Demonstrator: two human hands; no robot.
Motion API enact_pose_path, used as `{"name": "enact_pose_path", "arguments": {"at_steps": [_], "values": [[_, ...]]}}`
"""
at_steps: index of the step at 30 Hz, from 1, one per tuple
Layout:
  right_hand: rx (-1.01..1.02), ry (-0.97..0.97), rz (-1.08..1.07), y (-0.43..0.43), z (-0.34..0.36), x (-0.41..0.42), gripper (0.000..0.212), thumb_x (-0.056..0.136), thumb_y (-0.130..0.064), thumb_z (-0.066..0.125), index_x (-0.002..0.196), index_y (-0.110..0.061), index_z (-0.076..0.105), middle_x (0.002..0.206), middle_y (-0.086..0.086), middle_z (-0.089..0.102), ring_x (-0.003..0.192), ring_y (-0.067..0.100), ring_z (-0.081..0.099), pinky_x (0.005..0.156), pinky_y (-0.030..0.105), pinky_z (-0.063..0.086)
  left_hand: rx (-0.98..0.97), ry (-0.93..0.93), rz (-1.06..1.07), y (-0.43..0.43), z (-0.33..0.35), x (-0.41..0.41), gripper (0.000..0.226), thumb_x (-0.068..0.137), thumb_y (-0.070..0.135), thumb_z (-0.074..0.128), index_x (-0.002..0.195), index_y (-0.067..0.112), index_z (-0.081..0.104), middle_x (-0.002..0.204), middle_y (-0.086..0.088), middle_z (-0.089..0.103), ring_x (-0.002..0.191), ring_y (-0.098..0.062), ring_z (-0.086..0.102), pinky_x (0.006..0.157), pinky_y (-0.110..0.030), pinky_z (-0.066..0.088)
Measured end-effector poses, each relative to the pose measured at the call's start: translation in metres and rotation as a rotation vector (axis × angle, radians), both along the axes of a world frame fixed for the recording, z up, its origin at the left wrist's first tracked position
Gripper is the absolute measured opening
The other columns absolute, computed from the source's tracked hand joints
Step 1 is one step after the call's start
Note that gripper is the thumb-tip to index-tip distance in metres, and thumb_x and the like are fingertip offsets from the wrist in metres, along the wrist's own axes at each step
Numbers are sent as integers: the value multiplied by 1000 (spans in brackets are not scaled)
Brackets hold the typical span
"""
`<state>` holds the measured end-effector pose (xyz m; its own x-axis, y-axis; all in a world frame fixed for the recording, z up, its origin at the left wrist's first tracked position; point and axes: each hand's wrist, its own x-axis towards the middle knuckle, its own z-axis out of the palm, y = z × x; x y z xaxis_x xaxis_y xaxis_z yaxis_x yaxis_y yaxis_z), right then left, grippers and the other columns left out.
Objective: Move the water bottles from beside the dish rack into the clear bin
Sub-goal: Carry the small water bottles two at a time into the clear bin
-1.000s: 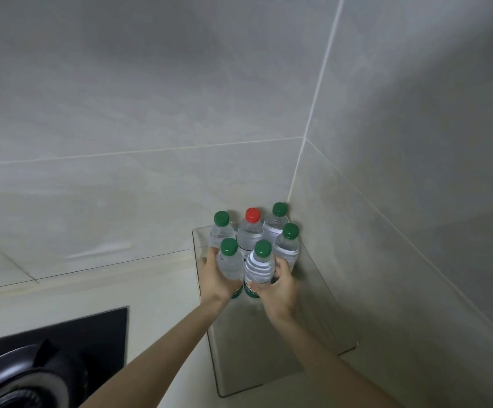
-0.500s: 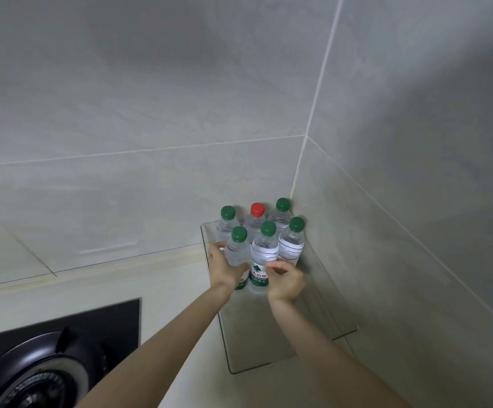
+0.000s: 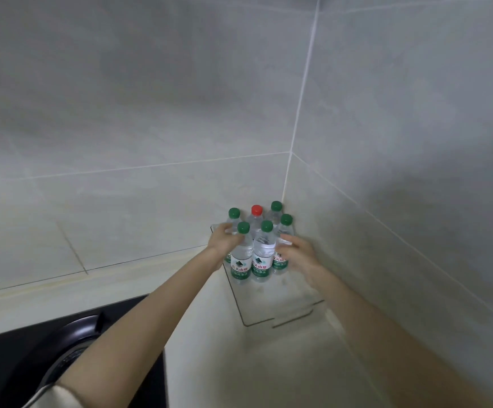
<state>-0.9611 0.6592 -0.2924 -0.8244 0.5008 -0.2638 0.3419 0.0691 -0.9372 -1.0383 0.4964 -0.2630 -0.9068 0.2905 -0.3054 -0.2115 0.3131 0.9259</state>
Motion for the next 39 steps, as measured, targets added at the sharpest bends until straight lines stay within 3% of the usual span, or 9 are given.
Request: {"name": "enact_pose_path", "arguments": {"at_steps": [3, 6, 8, 12, 21, 26, 31, 35, 39], "values": [[1, 105, -1, -8, 38, 23, 37, 84, 0, 65, 119, -12, 63, 113, 6, 67, 100, 21, 62, 88, 32, 49, 35, 41, -14, -16, 29, 16, 56, 89, 10, 60, 142, 12, 40, 137, -10, 51, 122, -26, 49, 91, -33, 41], [36, 143, 7, -21, 75, 51, 41, 86, -2, 65, 125, -13, 59, 112, 4, 64, 97, 17, 59, 70, 19, 46, 73, 73, -25, -34, 57, 35, 52, 91, 12, 59, 140, 14, 42, 130, -9, 55, 109, -23, 54, 83, -32, 42], [53, 161, 41, -27, 92, 69, 45, 86, -4, 65, 129, -13, 56, 117, 4, 63, 101, 16, 59, 63, 16, 40, 84, 105, -20, -47, 73, 48, 51, 91, 14, 59, 139, 16, 44, 132, -8, 55, 120, -26, 51, 88, -35, 40], [74, 198, 80, -37, 110, 101, 45, 88, -6, 66, 131, -14, 56, 125, 9, 65, 102, 16, 63, 69, 18, 44, 109, 156, -9, -70, 97, 82, 47, 92, 13, 58, 137, 18, 47, 118, -3, 57, 118, -24, 51, 89, -35, 40], [89, 276, 183, -75, 133, 205, 48, 89, -4, 64, 135, -11, 52, 132, 11, 59, 114, 19, 59, 78, 21, 45, 117, 246, 28, -118, 121, 200, 44, 93, 16, 57, 136, 19, 48, 124, -4, 55, 110, -22, 52, 91, -37, 42], [86, 292, 277, -104, 139, 260, 43, 89, -8, 64, 130, -19, 55, 132, 6, 60, 117, 19, 59, 104, 38, 44, 119, 249, 60, -151, 123, 276, 43, 93, 18, 58, 135, 22, 49, 122, -1, 56, 113, -22, 54, 96, -39, 45], [67, 302, 404, -154, 151, 307, 47, 90, -8, 62, 135, -16, 53, 130, 5, 62, 109, 17, 59, 85, 26, 47, 114, 272, 133, -202, 131, 349, 40, 96, 21, 56, 135, 22, 49, 124, 0, 55, 118, -22, 53, 102, -41, 44], [24, 331, 527, -204, 157, 333, 47, 92, -9, 61, 136, -19, 51, 131, 4, 60, 112, 14, 58, 99, 33, 41, 66, 305, 206, -252, 140, 395, 40, 95, 22, 56, 135, 22, 49, 126, -1, 54, 116, -22, 53, 101, -41, 44], [13, 358, 681, -264, 161, 353, 48, 91, -10, 62, 136, -21, 52, 130, 3, 61, 117, 14, 57, 86, 25, 44, 13, 301, 302, -314, 148, 442, 42, 95, 24, 56, 137, 21, 48, 132, -4, 52, 121, -24, 51, 99, -40, 44]]}}
